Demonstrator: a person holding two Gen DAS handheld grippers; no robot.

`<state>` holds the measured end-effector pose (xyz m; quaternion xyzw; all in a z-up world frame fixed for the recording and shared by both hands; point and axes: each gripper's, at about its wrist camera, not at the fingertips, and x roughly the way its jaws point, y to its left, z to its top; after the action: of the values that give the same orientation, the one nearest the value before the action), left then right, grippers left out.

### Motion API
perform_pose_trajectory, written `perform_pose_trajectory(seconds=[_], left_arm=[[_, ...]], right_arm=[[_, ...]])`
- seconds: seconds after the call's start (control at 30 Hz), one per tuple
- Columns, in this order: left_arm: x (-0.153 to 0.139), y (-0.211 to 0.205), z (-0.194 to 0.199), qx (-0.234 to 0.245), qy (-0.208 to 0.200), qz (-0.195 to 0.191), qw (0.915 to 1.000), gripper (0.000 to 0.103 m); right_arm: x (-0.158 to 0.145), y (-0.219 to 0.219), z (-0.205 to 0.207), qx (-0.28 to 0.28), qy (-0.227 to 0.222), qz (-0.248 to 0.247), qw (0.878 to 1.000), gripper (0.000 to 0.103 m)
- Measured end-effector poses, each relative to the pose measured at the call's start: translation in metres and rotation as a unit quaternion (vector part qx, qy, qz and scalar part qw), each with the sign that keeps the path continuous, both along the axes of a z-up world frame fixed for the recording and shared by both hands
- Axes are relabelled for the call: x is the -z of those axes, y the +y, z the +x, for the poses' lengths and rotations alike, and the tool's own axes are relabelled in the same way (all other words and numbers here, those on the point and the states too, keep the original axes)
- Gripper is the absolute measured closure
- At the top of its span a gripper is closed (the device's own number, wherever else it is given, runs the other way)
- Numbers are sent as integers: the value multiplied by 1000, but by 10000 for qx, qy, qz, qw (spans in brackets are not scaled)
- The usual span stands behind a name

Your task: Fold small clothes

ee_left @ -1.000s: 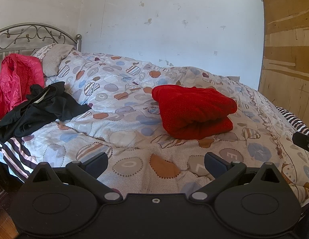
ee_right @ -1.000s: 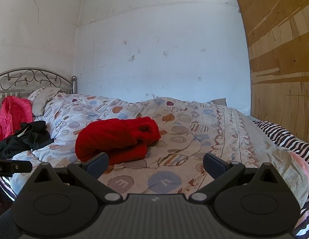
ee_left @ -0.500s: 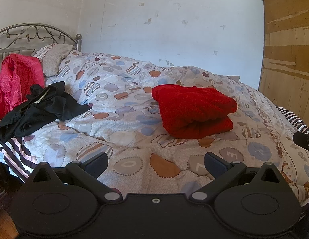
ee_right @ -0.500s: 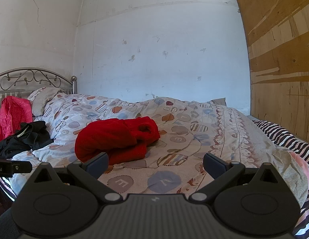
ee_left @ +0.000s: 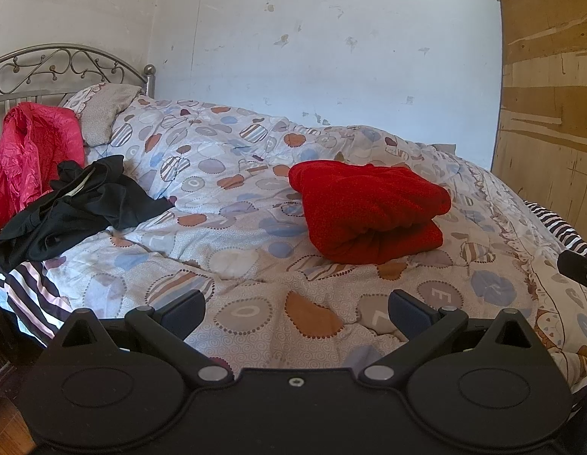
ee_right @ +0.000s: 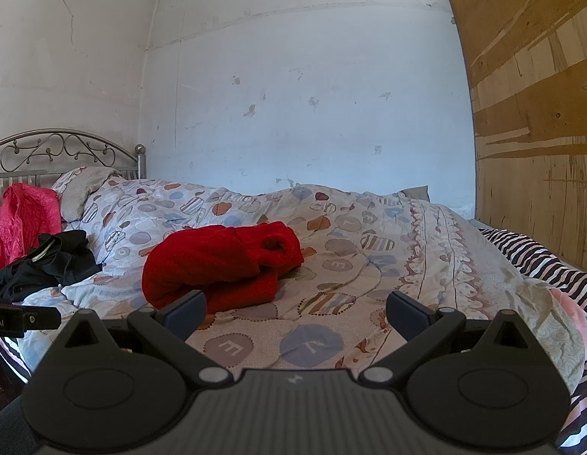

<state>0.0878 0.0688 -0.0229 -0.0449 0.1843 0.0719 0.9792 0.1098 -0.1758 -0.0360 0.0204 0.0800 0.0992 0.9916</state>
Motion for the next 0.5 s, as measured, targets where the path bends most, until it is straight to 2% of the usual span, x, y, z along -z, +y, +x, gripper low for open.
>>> perform_pose_trajectory(seconds=[0.5], left_arm=[[2, 2, -2, 65, 12, -103, 9999, 1]], right_arm=[[1, 0, -1, 3, 10, 3, 10000, 0]])
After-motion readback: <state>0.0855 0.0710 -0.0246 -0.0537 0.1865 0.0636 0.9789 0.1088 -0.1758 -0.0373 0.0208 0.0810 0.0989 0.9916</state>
